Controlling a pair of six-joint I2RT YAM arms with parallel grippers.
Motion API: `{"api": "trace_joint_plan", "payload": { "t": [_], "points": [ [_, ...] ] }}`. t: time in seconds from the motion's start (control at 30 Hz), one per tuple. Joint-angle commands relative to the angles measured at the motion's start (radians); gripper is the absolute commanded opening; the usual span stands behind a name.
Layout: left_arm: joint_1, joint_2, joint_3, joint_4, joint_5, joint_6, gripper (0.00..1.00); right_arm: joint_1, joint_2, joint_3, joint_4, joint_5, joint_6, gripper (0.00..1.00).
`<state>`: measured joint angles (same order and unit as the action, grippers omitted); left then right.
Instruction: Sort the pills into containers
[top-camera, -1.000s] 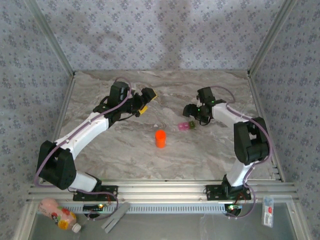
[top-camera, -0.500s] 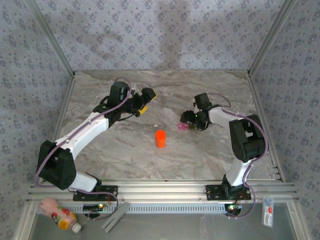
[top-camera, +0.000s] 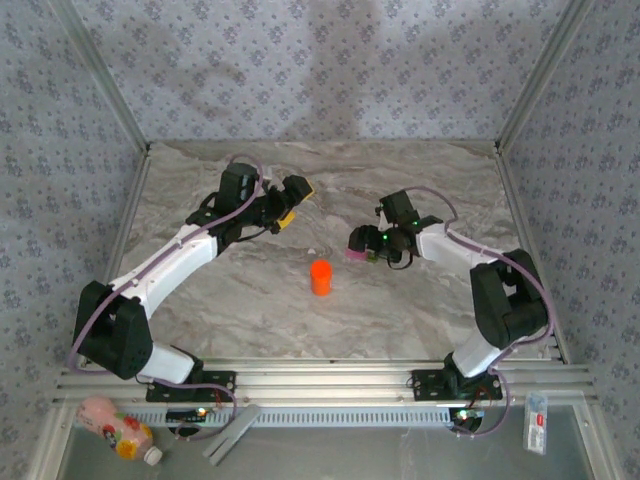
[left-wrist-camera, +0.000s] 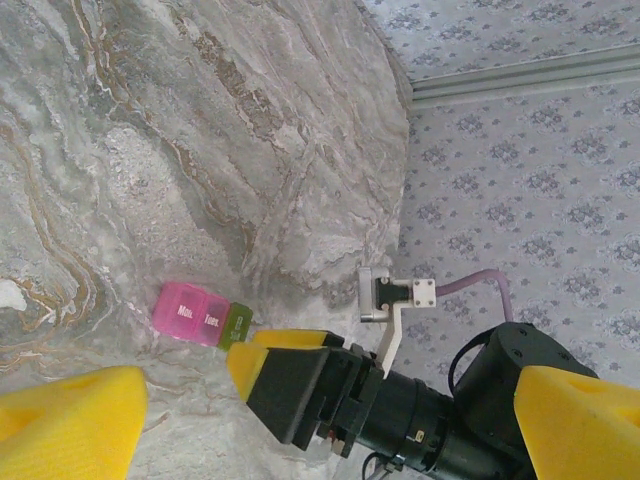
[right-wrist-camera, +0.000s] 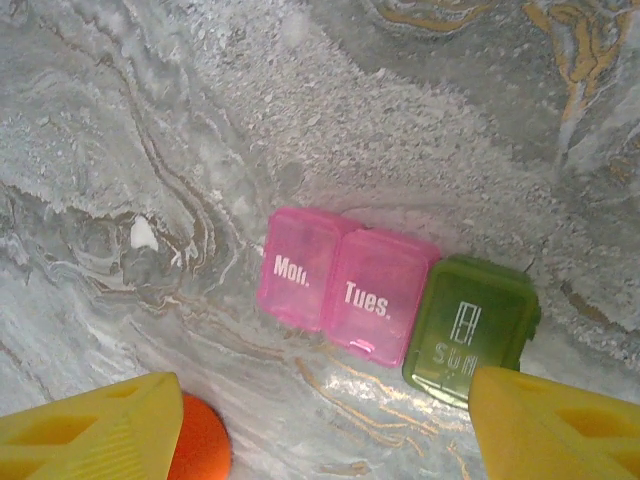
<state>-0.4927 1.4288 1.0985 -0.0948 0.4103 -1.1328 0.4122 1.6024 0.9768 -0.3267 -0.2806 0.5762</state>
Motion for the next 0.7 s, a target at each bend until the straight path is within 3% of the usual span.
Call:
{"api": "trace_joint_plan", "payload": {
  "t": [0.0,0.17,0.3,0.5,0.67],
  "points": [
    [0.006,-0.013,0.015,0.001,0.002,0.018,0.95,-0.001,-0.022,0.027,-0.092,0.062,-0.082,0.8],
    [0.006,-0.011,0.018,-0.002,0.002,0.019,0.95,0.002,0.05,0.123,-0.18,0.148,-0.337,0.83],
    [0.006,-0.01,0.018,-0.002,0.001,0.018,0.95,0.016,0.102,0.19,-0.244,0.149,-0.496,0.83],
    [0.005,0.001,0.023,0.002,0.007,0.014,0.94,0.041,0.177,0.278,-0.329,0.138,-0.613,0.84],
    [0.005,0.004,0.022,0.007,0.012,0.008,0.95,0.05,0.229,0.311,-0.351,0.202,-0.631,0.84]
  ]
}}
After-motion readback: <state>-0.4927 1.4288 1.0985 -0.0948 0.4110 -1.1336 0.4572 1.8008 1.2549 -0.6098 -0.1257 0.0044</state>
